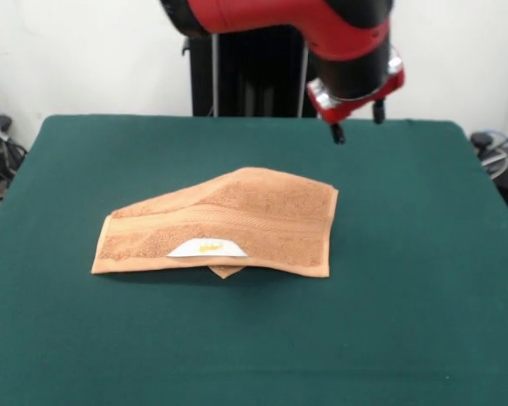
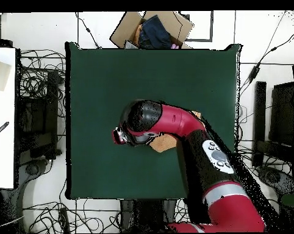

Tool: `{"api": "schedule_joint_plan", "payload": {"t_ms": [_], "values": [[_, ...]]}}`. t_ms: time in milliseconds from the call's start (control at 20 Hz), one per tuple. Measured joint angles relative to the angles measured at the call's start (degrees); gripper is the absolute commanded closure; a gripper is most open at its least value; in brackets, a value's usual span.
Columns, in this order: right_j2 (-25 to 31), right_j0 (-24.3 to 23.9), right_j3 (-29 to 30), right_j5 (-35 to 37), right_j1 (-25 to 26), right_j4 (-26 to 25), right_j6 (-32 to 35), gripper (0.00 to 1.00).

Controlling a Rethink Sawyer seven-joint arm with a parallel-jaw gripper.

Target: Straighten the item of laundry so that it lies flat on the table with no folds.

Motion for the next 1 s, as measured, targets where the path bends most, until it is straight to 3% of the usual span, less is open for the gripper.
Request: {"api": "schedule_joint_plan", "payload": {"t_ms": [550, 1000], "values": [[0.0, -4.4, 0.0, 0.0, 0.1, -0.2, 0.0, 0.00], [0.0, -5.3, 0.0, 0.0, 1.4, -0.3, 0.0, 0.00]]}}
